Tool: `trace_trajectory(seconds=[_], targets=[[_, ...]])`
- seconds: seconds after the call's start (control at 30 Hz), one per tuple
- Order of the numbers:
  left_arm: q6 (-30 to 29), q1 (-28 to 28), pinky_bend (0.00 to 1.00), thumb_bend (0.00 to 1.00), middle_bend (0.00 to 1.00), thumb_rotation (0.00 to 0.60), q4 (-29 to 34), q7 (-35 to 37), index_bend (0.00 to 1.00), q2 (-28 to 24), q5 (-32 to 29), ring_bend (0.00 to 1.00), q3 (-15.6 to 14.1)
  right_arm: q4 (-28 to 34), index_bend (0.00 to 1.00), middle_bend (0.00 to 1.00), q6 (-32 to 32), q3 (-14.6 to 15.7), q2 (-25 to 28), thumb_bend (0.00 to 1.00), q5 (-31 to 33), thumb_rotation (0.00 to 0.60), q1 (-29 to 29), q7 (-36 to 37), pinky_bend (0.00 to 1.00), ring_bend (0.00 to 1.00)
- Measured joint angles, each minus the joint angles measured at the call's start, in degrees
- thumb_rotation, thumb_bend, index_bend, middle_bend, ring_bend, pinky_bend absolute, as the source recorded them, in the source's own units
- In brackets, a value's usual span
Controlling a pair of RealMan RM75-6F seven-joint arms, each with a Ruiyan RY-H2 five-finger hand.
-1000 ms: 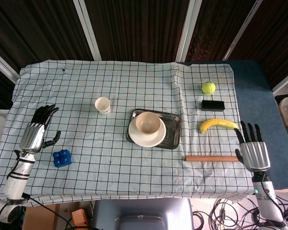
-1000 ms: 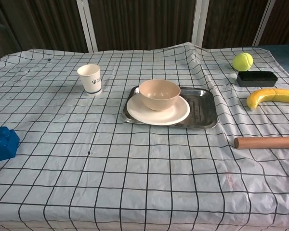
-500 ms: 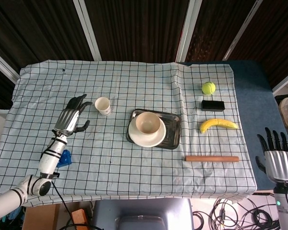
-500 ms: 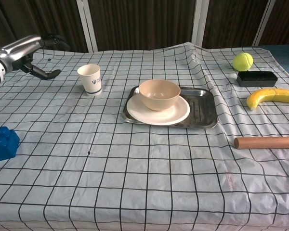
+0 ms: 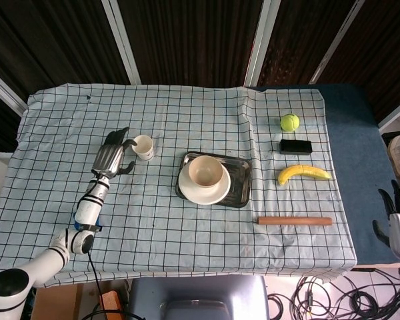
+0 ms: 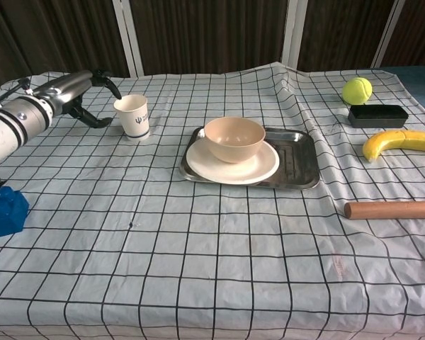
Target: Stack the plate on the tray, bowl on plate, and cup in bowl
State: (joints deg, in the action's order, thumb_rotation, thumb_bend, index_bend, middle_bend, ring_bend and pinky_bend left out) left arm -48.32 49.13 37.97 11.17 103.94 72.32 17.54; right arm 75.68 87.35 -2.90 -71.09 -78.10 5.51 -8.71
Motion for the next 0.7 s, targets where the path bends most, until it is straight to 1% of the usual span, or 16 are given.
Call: trace_trajectory(seconds=[0.1,0.3,0.43,0.57,0.7], targets=[[0.8,1.2,0.0,0.35,0.0,0.6,-3.0,1.9,0.4,2.1,-0.1,0.0,0.0,0.2,0.15,0.0,-0.6,-0.2,0.4,0.27,0.2,0.6,-0.3,0.3,0.0,0.0],[2.1,3.2,0.0,0.35,0.0,0.6,-8.3,5.6,0.41,5.2,0.4,0.0,-0.4,1.2,0.14,0.0,-0.7,-0.7,1.3,0.27,0.3,0.6,-1.0,1.0,0.0,0.0],[3.2,4.4,0.0,0.37,0.0,0.6,-11.4,7.6,0.44,7.0,1.0,0.0,-1.0,1.2,0.14,0.0,-0.9,-0.9,1.5,0.27,0.6,0.6,-1.5,1.3,0.0,0.0],[3.5,5.0,0.0,0.37,0.0,0.6,-12.7,8.4,0.5,7.8,1.3,0.0,-1.3,1.3,0.14,0.0,-1.2,-1.0,1.7,0.27,0.8,0.6,-1.7,1.7,0.0,0.0],[4.6,5.8,0.0,0.39,0.0,0.6,-15.6,9.5,0.57,9.2,1.3,0.0,-1.4,1.6,0.14,0.0,-1.5,-1.0,2.2,0.27,0.8,0.6,-2.2,2.5,0.0,0.0]])
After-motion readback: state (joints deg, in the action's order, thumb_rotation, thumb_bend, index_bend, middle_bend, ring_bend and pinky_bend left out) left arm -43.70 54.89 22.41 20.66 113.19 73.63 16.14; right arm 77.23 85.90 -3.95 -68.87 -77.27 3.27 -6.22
